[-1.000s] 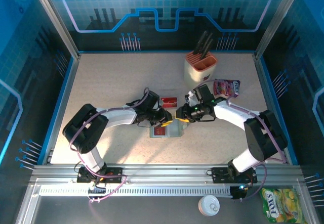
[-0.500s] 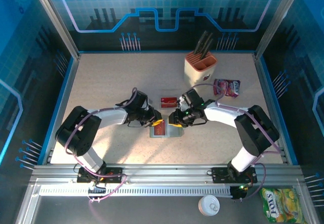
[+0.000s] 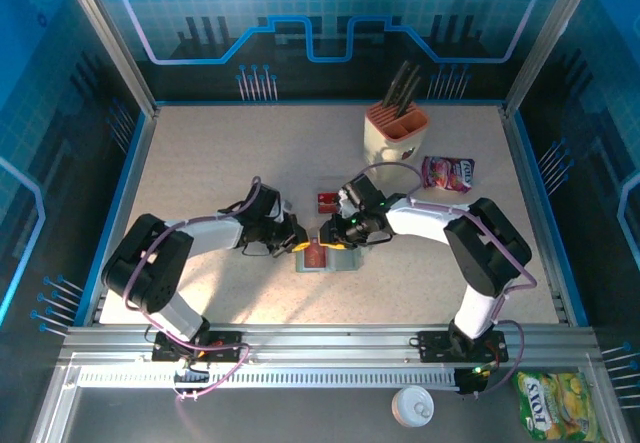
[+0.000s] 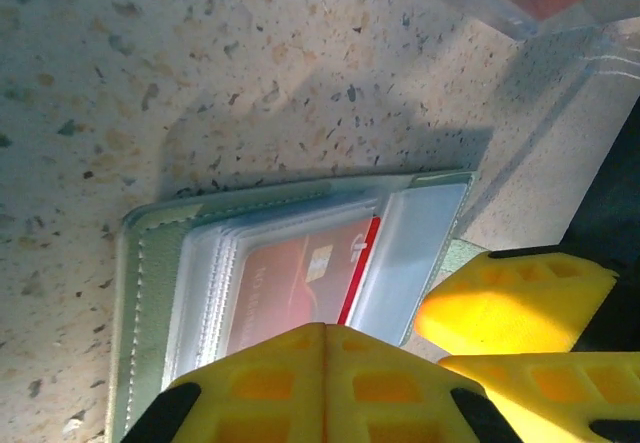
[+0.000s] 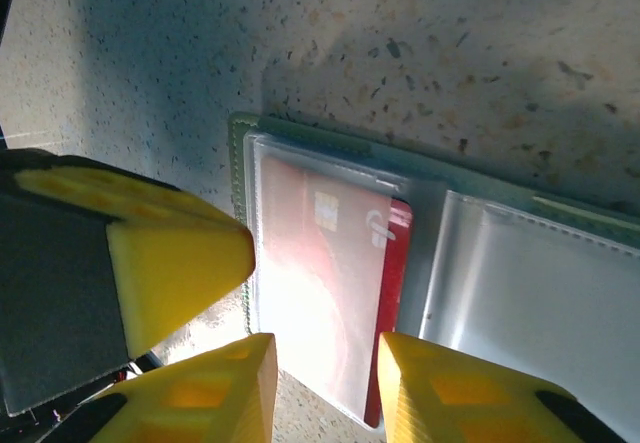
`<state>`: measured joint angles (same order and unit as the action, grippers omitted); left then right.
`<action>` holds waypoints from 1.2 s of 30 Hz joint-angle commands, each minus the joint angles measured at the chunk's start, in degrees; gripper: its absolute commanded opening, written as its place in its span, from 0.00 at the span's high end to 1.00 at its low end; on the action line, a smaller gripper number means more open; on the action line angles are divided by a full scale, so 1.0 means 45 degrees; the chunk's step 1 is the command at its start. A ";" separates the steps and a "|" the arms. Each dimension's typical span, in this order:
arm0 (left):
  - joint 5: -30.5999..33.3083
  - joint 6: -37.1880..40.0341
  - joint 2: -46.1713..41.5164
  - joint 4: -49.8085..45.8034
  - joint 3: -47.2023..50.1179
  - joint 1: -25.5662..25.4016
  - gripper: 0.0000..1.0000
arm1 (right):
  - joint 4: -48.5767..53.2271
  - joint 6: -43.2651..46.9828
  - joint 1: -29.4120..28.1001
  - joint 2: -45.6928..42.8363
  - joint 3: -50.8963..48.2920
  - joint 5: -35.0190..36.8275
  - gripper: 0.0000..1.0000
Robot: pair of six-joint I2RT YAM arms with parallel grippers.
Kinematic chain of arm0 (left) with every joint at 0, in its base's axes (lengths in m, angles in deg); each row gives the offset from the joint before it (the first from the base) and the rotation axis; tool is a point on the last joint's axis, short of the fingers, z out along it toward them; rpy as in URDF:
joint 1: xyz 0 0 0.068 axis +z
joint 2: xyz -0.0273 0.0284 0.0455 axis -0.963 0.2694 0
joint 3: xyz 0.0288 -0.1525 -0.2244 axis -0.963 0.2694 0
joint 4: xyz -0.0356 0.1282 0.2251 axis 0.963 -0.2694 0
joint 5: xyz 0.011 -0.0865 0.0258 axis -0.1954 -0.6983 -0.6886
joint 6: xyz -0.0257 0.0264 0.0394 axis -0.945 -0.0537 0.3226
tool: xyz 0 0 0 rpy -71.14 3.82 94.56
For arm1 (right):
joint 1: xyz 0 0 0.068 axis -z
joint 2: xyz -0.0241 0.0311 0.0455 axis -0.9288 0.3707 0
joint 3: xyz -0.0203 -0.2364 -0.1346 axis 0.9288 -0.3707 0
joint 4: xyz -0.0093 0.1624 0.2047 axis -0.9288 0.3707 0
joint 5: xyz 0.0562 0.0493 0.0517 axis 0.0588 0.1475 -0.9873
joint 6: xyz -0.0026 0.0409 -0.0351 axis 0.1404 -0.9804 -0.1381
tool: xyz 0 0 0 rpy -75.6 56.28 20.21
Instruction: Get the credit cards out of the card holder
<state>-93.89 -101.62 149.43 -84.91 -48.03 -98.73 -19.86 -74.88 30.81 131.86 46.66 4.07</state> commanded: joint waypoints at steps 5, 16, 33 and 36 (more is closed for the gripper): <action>-0.0119 0.0182 -0.0613 -0.0256 0.0788 0.0061 0.96 | 0.0158 -0.0067 -0.0411 0.0493 0.0665 0.0048 0.67; -0.0189 0.0157 -0.0032 0.0129 0.0845 0.0063 0.97 | 0.0341 0.0034 -0.0489 0.0684 0.0700 0.0060 0.67; -0.0031 0.0143 0.0204 0.0028 0.1020 0.0062 0.98 | 0.0231 0.0075 -0.0539 0.0941 0.0446 0.0068 0.67; -0.0023 0.0143 0.0142 -0.0005 0.1026 0.0062 0.98 | 0.0172 0.0070 -0.0568 0.0988 0.0417 -0.0009 0.67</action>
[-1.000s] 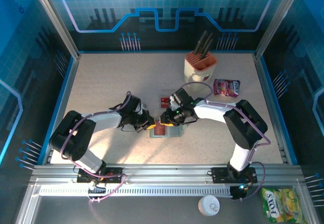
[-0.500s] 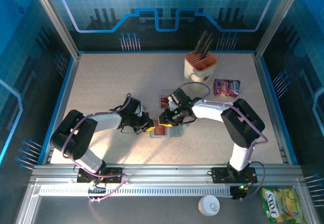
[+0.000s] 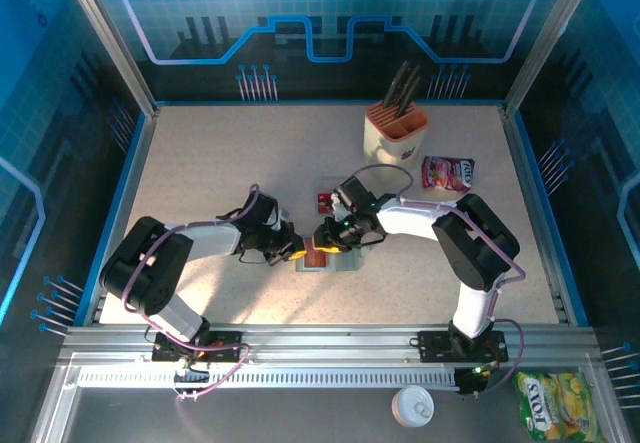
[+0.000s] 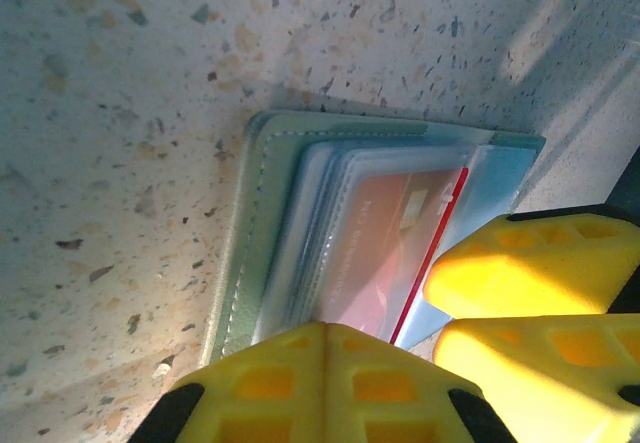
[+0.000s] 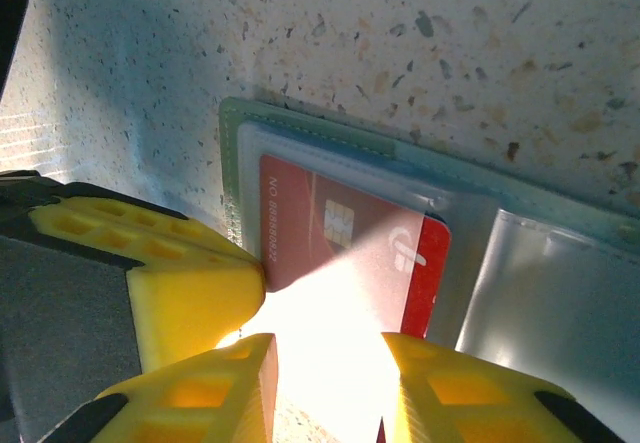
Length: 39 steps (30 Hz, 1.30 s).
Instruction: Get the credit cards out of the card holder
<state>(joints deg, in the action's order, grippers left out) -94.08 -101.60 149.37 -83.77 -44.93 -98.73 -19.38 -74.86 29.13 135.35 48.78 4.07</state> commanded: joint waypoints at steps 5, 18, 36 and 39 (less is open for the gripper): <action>0.0041 0.0138 0.0093 -0.0305 0.0336 0.0063 0.98 | 0.0206 0.0138 -0.0251 0.0206 -0.0130 0.0195 0.67; -0.0032 0.0001 -0.0397 -0.0548 0.0224 0.0063 0.91 | 0.0466 0.0394 -0.0280 0.0228 -0.0317 0.0683 0.67; 0.0113 0.0273 -0.0107 -0.0695 0.0185 0.0067 0.92 | 0.1085 0.0822 -0.0310 -0.0205 -0.0176 0.1559 0.67; 0.0095 0.0283 -0.0096 -0.0710 0.0199 0.0063 0.92 | 0.1156 0.0894 -0.0312 -0.0257 -0.0149 0.1646 0.67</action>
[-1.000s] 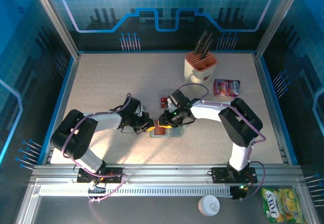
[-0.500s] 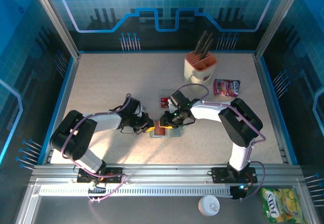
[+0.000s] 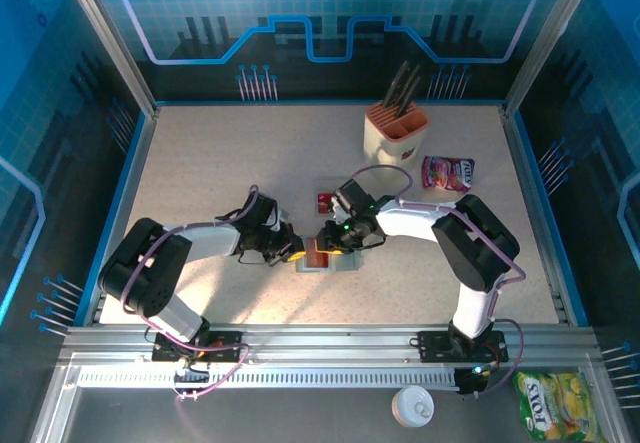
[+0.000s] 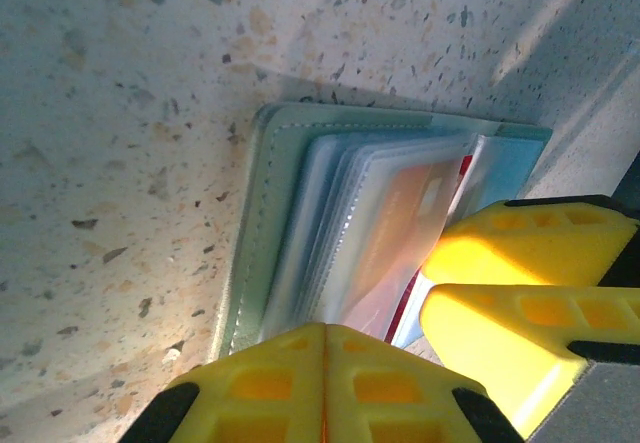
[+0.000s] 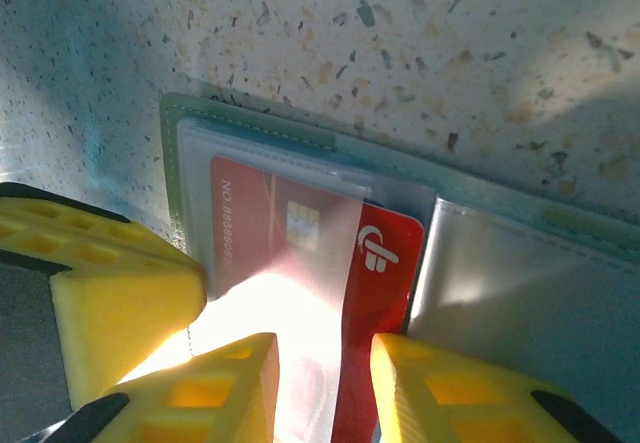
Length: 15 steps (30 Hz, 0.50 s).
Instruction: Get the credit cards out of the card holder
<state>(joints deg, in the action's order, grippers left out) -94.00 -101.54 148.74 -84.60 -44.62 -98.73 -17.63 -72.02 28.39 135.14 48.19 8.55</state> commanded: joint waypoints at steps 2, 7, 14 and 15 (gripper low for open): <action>0.0096 0.0294 0.0020 -0.0544 0.0149 0.0062 0.92 | 0.0899 0.0340 -0.0143 -0.0232 0.0046 0.0744 0.67; 0.0064 0.0299 0.0024 -0.0520 0.0101 0.0063 0.93 | 0.1197 0.0488 -0.0132 -0.0377 0.0197 0.0908 0.67; -0.0017 0.0355 -0.0098 -0.0695 -0.0113 0.0062 0.94 | 0.1289 0.0489 -0.0142 -0.0563 0.0197 0.0888 0.67; -0.0022 0.0357 -0.0116 -0.0726 -0.0142 0.0077 0.94 | 0.1255 0.0470 -0.0137 -0.0626 0.0212 0.0858 0.67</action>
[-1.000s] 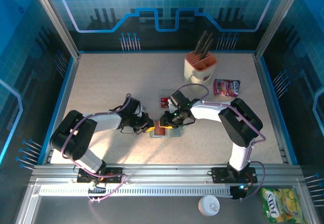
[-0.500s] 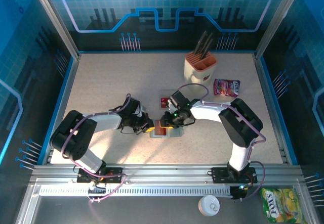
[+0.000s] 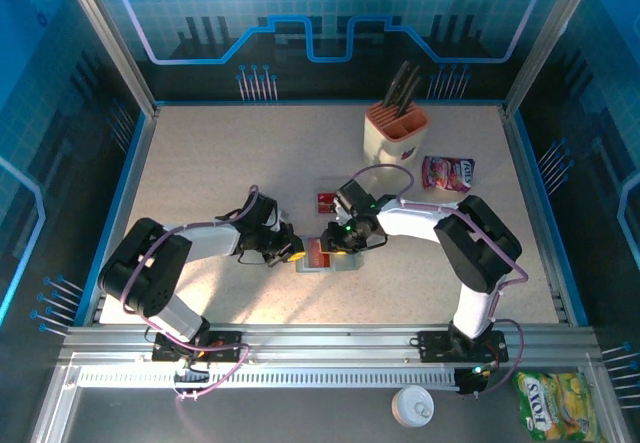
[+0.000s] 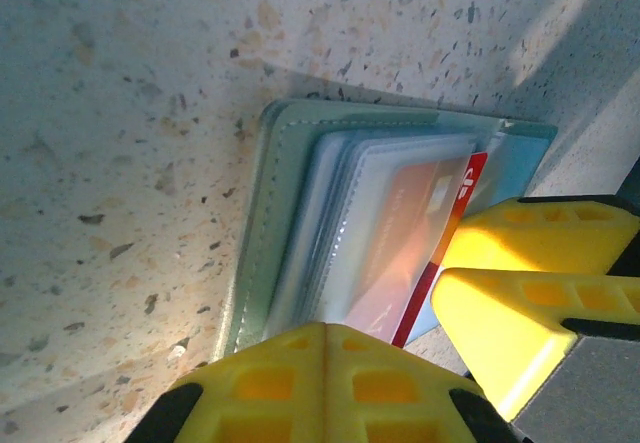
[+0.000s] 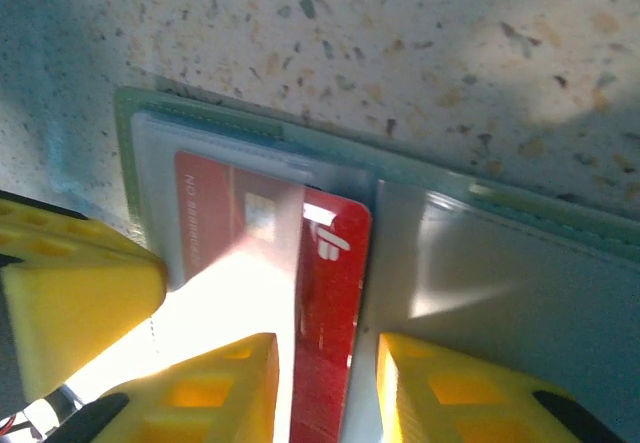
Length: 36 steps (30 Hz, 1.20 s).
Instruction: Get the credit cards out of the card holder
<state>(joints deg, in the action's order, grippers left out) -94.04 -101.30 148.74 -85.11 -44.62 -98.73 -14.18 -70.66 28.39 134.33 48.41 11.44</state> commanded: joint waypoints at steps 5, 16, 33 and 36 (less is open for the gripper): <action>-0.0117 0.0312 -0.0426 -0.0663 -0.0257 0.0062 0.95 | 0.0207 -0.0031 -0.0146 -0.0724 0.0059 -0.0056 0.67; -0.0486 0.0354 -0.0527 -0.0799 -0.0591 -0.0034 0.98 | -0.0723 -0.0348 -0.0144 -0.0587 -0.0145 -0.0980 0.67; -0.0043 0.1027 0.0465 -0.1513 -0.0511 -0.0073 1.00 | -0.1290 -0.0710 -0.0147 0.0523 -0.0364 -0.1501 0.67; 0.0017 0.1085 0.0388 -0.1642 -0.0541 -0.0075 1.00 | -0.0975 -0.0550 -0.0147 0.0555 -0.0325 -0.1214 0.67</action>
<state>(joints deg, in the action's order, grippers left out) -94.96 -98.17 149.76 -88.47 -46.57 -98.86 -20.51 -73.35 28.39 135.57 47.38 5.10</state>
